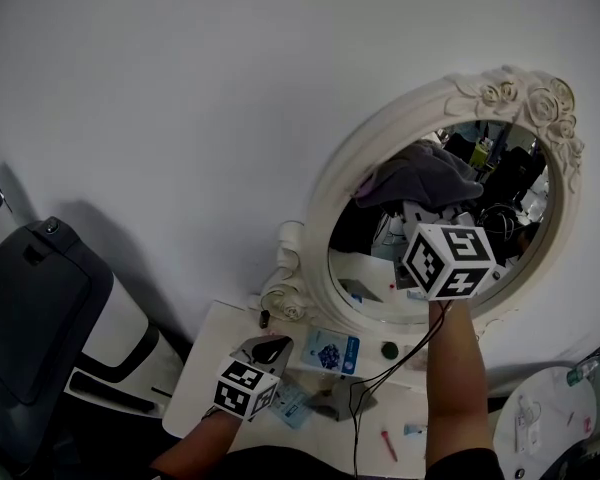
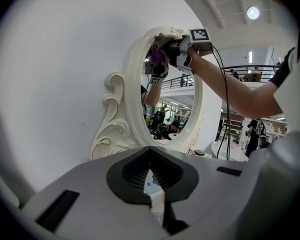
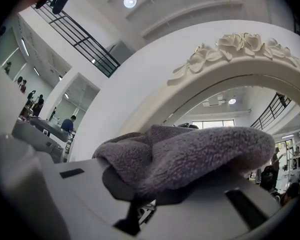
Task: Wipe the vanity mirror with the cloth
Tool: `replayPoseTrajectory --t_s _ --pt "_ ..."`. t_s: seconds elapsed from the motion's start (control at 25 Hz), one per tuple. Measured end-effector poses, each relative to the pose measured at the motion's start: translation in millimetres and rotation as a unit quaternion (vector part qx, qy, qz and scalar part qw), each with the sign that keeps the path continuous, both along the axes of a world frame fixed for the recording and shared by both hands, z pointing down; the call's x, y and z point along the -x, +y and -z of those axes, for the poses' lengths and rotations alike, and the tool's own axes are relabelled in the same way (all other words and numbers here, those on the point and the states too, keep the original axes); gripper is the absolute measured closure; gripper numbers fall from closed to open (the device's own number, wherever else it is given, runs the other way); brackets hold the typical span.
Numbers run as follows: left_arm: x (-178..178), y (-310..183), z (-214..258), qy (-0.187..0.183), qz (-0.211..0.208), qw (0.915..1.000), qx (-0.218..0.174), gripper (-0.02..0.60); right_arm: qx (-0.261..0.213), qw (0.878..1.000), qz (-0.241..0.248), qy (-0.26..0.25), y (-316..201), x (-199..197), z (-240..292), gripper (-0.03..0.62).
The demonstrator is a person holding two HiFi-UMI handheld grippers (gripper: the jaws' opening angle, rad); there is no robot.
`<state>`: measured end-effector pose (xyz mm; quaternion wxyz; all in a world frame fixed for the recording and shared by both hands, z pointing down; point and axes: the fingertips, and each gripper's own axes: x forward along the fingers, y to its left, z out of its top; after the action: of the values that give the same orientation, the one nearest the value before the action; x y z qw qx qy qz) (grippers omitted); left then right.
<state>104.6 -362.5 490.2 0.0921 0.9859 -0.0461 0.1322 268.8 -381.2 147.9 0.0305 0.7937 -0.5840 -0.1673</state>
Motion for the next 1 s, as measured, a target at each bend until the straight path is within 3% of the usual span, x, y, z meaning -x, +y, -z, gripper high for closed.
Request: replayPoseTrajectory --t_s 0.52,0.76,1.0 --pt "6 6 2 0.000 -0.006 1.0000 -0.006 0.581 0.053 0.998 0.021 -0.007 -18 13 -75 0.566" --pt "7 12 2 -0.002 -0.010 0.9999 -0.008 0.581 0.101 0.994 0.030 -0.030 -34 24 -136 0.566" --pt "9 17 0 -0.004 -0.013 0.9999 -0.009 0.581 0.131 0.986 0.056 -0.086 -44 29 -196 0.566"
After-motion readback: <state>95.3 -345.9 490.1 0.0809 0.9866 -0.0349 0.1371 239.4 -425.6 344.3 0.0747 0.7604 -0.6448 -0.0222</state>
